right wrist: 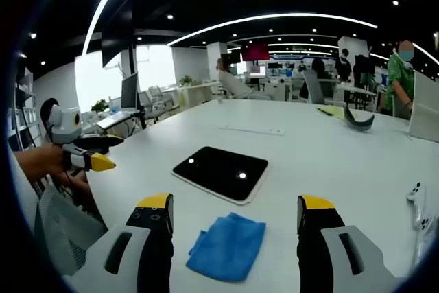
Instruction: Wipe the mirror surface with the cleaning cloth until all visible marks leave the cleaned area.
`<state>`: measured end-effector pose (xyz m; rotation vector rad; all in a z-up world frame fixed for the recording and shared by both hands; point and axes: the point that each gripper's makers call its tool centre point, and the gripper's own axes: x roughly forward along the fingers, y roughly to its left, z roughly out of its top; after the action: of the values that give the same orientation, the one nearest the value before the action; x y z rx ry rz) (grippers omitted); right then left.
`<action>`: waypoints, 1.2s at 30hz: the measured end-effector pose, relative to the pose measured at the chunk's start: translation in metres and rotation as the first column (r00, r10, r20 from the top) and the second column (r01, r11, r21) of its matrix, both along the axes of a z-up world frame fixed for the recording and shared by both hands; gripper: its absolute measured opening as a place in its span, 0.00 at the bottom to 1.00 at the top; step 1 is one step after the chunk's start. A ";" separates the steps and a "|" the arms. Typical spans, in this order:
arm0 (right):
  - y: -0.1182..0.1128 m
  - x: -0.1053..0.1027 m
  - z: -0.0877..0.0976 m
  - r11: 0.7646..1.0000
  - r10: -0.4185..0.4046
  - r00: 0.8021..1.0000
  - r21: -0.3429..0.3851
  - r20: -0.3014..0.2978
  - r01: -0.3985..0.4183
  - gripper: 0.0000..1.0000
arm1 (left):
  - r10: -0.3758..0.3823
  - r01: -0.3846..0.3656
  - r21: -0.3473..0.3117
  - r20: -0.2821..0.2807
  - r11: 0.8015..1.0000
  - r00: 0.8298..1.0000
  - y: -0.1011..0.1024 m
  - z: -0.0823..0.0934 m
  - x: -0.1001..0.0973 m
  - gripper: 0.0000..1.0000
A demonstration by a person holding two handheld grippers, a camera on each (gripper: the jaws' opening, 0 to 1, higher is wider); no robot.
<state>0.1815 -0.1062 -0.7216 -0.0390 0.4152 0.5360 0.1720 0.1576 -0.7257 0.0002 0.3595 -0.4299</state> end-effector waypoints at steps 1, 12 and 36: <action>0.000 0.000 0.000 1.000 -0.001 1.000 0.001 0.000 0.001 0.72 | 0.000 0.000 0.000 0.001 1.000 1.000 0.000 0.000 0.000 0.95; 0.002 -0.002 -0.007 1.000 0.009 1.000 -0.006 -0.013 -0.009 0.70 | -0.013 0.013 -0.009 -0.008 1.000 1.000 -0.006 -0.003 -0.001 0.95; 0.005 -0.007 -0.020 1.000 0.014 0.998 -0.017 -0.057 -0.015 0.69 | -0.013 0.012 -0.013 -0.011 1.000 1.000 -0.009 -0.006 0.000 0.95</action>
<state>0.1742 -0.1008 -0.7418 -0.0438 0.4756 0.5487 0.1717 0.1488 -0.7321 -0.0124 0.3674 -0.4447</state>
